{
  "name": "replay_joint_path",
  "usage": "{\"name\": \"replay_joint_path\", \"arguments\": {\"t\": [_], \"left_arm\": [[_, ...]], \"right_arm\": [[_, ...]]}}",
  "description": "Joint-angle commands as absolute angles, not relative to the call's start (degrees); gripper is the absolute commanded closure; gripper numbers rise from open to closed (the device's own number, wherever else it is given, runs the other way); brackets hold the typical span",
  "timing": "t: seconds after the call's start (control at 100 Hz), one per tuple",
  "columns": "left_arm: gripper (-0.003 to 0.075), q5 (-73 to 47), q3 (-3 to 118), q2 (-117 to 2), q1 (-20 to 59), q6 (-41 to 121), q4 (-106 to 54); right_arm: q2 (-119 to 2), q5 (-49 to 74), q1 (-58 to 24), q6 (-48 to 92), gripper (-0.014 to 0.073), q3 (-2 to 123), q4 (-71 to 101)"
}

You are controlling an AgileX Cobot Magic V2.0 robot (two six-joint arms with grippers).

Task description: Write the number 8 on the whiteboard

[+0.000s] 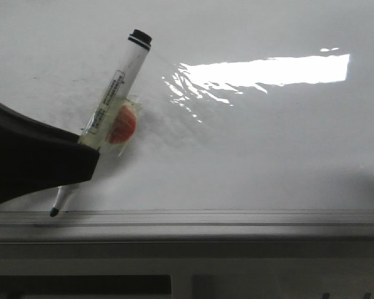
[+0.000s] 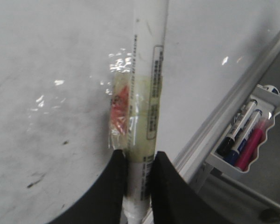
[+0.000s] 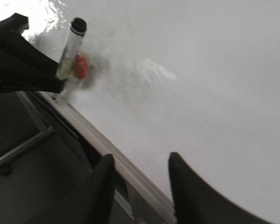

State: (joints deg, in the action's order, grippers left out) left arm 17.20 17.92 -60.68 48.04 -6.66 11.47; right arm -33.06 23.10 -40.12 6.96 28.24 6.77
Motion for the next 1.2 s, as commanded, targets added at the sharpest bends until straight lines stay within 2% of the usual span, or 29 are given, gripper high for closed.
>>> {"name": "replay_joint_path", "arguments": {"t": [0.0, 0.25, 0.62, 0.69, 0.86, 0.9, 0.97, 1.12, 1.19], "left_arm": [[0.0741, 16.6, 21.2, -57.4, 47.9, -6.9, 17.2], [0.0741, 14.6, 23.9, -54.7, 47.9, -6.9, 30.4], [0.0741, 14.8, 23.9, -54.7, 47.9, -6.9, 37.1], [0.0741, 14.8, 23.9, -54.7, 47.9, -6.9, 37.1], [0.0740, 14.1, 23.9, -54.7, 47.9, -6.9, 37.2], [0.0734, 14.1, 23.9, -54.7, 47.9, -6.9, 37.2], [0.0671, 14.5, 23.9, -54.7, 47.9, -6.9, 37.2], [0.0404, 14.5, 23.9, -54.4, 47.9, -7.2, 37.0], [0.0365, 12.8, 23.9, -53.0, 47.9, -7.2, 35.5]], "right_arm": [[-38.6, 17.4, -43.4, 7.6, 0.0207, 33.3, 6.6], [-53.7, 11.8, -53.6, 7.6, 0.0209, 41.7, 6.6], [-63.8, 11.9, -54.4, 7.5, 0.0223, 48.7, 7.1], [-64.2, 12.2, -54.4, 7.5, 0.0299, 48.7, 7.1], [-64.3, 13.2, -54.0, 7.0, 0.0616, 48.7, 7.1], [-64.3, 13.5, -54.0, 7.0, 0.0665, 48.7, 6.9], [-64.3, 14.1, -54.0, 7.1, 0.0662, 48.7, 6.6], [-64.3, 13.9, -54.1, 7.5, 0.0662, 48.7, 6.3], [-64.3, 14.2, -54.0, 7.4, 0.0662, 48.7, 6.5]]}}
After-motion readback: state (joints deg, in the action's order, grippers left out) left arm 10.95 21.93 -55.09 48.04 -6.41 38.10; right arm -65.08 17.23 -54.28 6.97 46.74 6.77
